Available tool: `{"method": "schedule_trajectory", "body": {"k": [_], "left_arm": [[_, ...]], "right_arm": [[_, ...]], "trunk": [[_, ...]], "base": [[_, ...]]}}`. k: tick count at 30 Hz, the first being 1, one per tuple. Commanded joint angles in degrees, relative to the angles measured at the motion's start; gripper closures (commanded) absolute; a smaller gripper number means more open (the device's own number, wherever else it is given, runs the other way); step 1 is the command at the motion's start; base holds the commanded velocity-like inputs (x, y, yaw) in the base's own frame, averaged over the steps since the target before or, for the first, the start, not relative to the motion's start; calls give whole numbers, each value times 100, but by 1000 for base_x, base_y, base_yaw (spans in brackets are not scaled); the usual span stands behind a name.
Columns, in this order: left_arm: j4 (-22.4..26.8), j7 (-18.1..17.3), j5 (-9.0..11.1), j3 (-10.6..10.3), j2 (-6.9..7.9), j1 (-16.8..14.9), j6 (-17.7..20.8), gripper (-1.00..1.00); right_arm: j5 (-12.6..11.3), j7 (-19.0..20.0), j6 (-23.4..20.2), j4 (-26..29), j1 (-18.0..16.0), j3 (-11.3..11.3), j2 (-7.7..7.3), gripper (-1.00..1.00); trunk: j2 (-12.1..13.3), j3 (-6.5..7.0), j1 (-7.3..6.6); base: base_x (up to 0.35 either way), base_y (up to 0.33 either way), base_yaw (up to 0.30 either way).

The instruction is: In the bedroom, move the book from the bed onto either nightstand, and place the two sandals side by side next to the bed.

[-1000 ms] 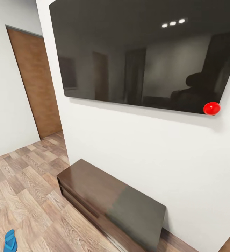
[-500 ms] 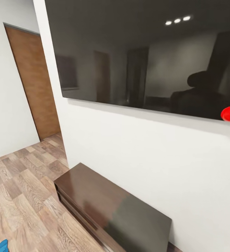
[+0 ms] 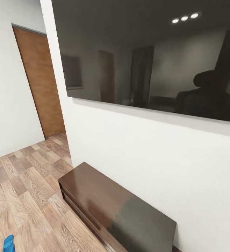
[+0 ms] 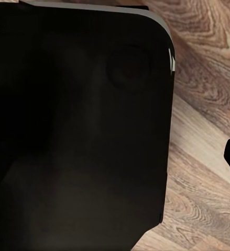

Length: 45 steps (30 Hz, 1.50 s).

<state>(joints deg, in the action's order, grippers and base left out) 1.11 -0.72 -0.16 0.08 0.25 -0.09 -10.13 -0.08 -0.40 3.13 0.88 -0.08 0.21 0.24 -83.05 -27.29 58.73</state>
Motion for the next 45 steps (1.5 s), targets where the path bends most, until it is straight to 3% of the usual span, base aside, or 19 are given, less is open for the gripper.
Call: {"method": "schedule_trajectory", "body": {"k": [1, 20, 45], "left_arm": [[-1, -8, -2, 1, 1, -2, -15, -100], [-5, -8, -2, 1, 1, -2, -15, -100], [-2, -8, -2, 1, 1, -2, -15, -100]], "right_arm": [[-1, -4, 15, 0, -1, 2, 1, -100], [-1, -4, 21, 0, -1, -5, 0, -100], [-1, -4, 21, 0, -1, -4, 9, -100]], "trunk": [[-3, -5, 0], [-3, -16, 0], [-3, -127, 0]], "base": [[2, 0, 11], [0, 0, 19], [0, 0, 218]]}}
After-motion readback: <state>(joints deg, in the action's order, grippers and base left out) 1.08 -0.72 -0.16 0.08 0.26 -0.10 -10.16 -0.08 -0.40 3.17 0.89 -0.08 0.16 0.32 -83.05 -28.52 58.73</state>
